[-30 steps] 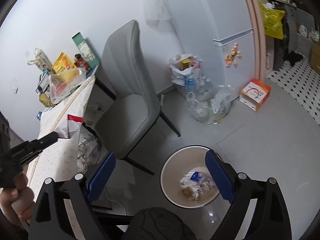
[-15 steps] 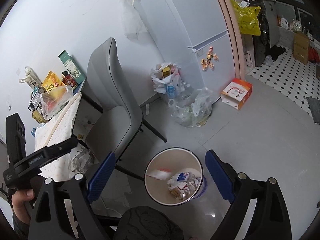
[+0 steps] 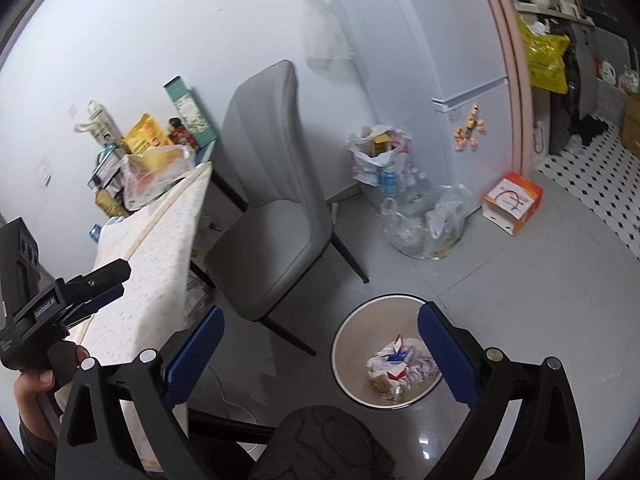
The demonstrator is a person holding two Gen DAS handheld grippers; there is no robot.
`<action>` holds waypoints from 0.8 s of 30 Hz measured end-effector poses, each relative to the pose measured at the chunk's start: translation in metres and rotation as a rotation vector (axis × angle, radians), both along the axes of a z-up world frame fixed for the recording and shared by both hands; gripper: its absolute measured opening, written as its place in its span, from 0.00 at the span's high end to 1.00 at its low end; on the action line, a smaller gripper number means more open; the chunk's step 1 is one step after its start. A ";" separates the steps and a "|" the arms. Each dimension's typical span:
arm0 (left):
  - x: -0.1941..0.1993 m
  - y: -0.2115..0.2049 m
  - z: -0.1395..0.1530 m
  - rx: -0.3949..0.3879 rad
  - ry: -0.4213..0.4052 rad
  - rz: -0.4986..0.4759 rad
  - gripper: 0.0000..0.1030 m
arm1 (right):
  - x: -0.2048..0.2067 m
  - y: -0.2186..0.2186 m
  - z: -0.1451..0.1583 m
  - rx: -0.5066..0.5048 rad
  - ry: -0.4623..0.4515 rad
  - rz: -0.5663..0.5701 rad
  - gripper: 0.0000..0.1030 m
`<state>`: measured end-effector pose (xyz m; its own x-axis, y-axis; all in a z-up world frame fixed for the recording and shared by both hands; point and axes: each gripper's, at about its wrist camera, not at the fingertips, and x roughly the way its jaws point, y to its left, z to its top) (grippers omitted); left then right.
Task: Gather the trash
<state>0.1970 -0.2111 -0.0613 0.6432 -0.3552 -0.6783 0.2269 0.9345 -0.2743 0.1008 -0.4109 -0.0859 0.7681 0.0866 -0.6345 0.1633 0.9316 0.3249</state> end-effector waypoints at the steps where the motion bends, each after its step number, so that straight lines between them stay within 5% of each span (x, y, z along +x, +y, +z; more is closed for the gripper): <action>1: -0.004 0.006 0.002 -0.001 -0.009 0.008 0.06 | -0.001 0.005 0.004 -0.003 -0.008 0.006 0.08; 24: -0.116 0.136 0.072 -0.020 -0.176 0.173 0.06 | -0.034 0.139 0.075 -0.115 -0.088 0.223 0.08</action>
<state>0.0808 -0.0746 0.0104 0.8034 -0.2420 -0.5440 0.1099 0.9583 -0.2639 0.0668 -0.2719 -0.0104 0.7904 0.1914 -0.5819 -0.0746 0.9729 0.2187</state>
